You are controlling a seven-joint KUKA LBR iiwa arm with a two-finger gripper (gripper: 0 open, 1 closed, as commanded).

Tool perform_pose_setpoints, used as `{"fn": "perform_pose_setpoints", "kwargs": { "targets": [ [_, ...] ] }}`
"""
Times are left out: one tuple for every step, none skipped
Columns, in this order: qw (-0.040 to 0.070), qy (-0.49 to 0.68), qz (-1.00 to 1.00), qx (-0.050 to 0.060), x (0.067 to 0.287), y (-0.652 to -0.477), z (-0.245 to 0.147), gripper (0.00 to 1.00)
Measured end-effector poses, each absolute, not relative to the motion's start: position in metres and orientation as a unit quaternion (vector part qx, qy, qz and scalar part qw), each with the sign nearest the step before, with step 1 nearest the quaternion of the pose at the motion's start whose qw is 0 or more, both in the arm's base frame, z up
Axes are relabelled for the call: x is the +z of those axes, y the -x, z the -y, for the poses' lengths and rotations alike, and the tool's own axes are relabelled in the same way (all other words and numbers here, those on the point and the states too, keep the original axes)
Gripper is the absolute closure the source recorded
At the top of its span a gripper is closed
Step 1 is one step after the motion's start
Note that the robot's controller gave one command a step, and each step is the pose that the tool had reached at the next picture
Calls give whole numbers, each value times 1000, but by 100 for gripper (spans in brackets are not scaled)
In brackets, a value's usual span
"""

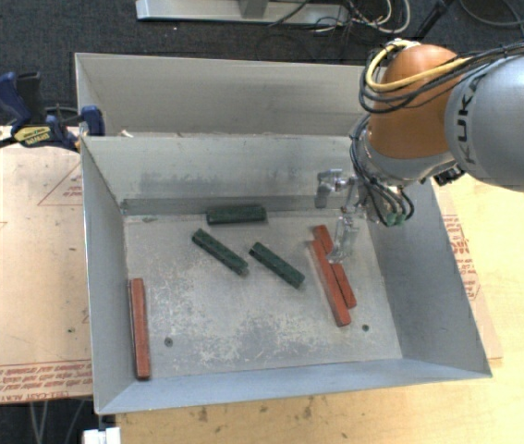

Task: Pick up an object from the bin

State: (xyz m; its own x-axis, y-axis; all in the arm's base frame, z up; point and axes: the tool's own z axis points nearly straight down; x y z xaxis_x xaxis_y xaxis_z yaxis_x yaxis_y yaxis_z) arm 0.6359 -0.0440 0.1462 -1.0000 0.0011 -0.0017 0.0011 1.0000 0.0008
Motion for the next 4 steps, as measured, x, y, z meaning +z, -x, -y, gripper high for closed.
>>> {"fn": "perform_pose_setpoints", "kwargs": {
  "targets": [
    [2,-40,-999,0,77,-618,-4,0],
    [0,-38,-999,1,125,-612,-12,0],
    [2,-51,-999,1,134,-609,-16,0],
    [0,-73,-997,1,73,-602,-4,0]
  ]
}}
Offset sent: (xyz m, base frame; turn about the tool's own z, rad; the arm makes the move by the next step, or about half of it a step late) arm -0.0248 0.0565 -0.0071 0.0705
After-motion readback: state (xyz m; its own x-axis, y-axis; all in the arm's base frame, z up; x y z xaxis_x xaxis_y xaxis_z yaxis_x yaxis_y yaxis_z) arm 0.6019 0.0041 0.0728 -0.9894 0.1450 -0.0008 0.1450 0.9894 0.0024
